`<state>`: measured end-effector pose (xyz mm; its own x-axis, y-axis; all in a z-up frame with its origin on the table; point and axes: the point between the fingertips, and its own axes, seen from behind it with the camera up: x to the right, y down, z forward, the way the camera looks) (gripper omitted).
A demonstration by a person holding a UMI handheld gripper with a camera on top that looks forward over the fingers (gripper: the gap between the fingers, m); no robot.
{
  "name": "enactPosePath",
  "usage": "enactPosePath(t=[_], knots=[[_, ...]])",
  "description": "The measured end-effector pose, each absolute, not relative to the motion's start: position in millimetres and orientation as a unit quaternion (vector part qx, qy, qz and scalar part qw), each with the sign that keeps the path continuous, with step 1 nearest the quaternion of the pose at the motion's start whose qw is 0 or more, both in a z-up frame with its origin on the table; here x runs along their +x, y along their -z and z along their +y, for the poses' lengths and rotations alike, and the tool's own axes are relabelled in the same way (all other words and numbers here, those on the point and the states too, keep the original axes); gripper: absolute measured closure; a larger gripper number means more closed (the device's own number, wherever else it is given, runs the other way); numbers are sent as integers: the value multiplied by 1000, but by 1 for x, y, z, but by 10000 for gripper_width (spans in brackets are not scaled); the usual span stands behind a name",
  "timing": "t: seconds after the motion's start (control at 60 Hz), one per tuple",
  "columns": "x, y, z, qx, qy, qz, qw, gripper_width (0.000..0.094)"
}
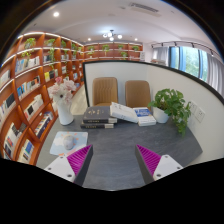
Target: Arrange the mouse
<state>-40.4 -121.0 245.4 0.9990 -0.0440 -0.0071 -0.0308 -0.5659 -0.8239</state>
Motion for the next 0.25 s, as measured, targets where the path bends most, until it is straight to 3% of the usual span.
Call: enactPosePath(t=[0.25], knots=[[-19, -244, -133, -884, 1, 33, 467, 85]])
